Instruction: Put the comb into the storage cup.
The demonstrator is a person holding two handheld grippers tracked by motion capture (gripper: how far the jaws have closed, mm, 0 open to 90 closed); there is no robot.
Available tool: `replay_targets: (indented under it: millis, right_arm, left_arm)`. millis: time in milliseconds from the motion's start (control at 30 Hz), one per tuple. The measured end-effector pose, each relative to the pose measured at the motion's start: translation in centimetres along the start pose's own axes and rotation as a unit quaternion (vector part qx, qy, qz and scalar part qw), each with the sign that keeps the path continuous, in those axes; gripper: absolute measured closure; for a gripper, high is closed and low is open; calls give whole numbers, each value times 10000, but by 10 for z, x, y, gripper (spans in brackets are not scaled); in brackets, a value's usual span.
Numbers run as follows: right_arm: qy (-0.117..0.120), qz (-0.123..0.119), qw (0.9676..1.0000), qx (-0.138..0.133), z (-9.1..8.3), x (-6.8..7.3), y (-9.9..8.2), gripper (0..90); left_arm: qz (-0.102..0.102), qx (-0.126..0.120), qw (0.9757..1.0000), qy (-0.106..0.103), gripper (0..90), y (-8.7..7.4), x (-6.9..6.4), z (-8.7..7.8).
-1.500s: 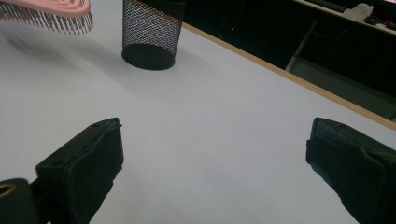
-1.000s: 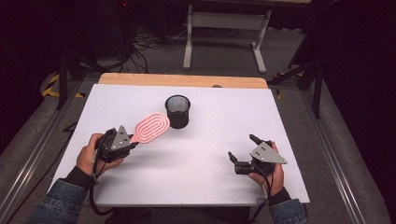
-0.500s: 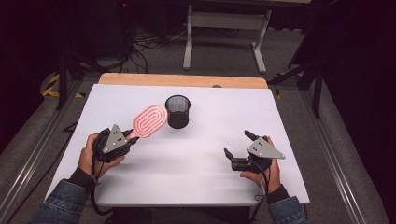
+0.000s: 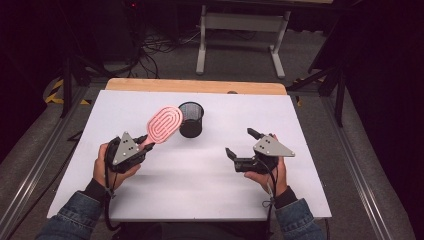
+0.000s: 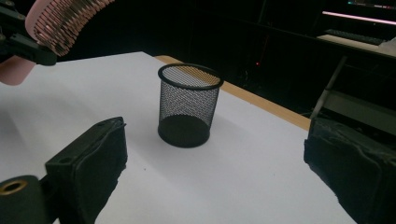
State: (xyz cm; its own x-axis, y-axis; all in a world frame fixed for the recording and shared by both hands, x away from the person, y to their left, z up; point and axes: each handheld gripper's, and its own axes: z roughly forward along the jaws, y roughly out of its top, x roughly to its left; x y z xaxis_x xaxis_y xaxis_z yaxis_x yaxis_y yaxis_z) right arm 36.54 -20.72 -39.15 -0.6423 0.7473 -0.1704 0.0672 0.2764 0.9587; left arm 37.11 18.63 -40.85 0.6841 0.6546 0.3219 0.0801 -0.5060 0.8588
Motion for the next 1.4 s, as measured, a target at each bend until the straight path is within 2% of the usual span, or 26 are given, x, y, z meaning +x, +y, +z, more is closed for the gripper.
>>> replay_targets:
  millis: [67,133,267,367,633,767,833,967,1100,1233,1333,1400]
  right_arm:
    - [183,148,9997,-47,5,4,5,76]
    - [264,226,9993,-116,8,8,10,84]
    - [324,229,9990,-192,13,15,17,89]
    - [481,325,9980,-243,19,23,20,90]
    - [719,249,9969,-183,31,43,24,89]
    - [823,311,9961,-110,38,49,22,87]
    - [831,410,9956,-103,40,51,21,86]
    - [786,527,9955,-107,42,52,22,81]
    - [853,886,9923,-113,46,49,21,81]
    - [851,1010,9912,-78,49,50,22,94]
    - [792,1085,9909,-92,52,52,22,175]
    - [670,1260,9896,-184,51,53,22,248]
  left_arm:
    - [-40,-53,10000,20,699,1,-4,3]
    - [-63,-101,9999,5,700,1,-7,6]
    - [-72,-168,9998,-30,700,2,-16,13]
    - [-42,-193,9998,-82,700,4,-23,18]
    - [-39,-328,9991,-274,700,12,-43,32]
    - [-53,-364,9988,-310,699,15,-53,39]
    - [-48,-407,9985,-354,700,16,-58,43]
    - [64,-405,9987,-297,700,18,-68,47]
    - [78,-467,9986,-241,700,21,-75,49]
    - [96,-492,9983,-296,700,22,-79,52]
    - [160,-435,9983,-365,700,24,-82,54]
    - [218,-403,9980,-425,699,24,-86,57]
